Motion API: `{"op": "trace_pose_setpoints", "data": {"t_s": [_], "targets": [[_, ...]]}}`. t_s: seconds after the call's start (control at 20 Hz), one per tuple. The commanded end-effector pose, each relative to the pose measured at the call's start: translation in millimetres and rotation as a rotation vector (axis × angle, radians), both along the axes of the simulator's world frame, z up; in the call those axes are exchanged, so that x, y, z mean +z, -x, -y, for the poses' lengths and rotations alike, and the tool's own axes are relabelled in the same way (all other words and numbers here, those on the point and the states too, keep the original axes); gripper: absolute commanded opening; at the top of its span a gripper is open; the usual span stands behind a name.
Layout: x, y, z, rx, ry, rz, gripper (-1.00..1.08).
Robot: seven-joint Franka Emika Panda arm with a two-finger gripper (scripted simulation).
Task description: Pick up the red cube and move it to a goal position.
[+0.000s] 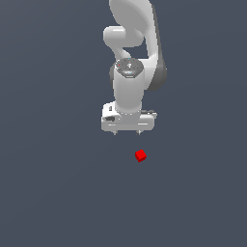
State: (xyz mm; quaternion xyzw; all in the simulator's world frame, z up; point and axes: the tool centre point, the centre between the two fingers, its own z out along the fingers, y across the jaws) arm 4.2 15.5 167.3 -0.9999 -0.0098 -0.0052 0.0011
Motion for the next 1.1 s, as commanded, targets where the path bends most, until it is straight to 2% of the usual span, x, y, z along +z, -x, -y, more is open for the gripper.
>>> {"op": "trace_pose_setpoints", "data": {"t_s": [0.0, 0.5, 1.05], "targets": [[0.0, 0.0, 0.0, 0.0, 0.0, 0.0, 1.0], [-26.4, -8.7, -10.9, 0.08, 0.0, -0.002, 1.0], [-106.1, -29.7, -48.0, 0.322, 0.001, -0.007, 1.0]]}}
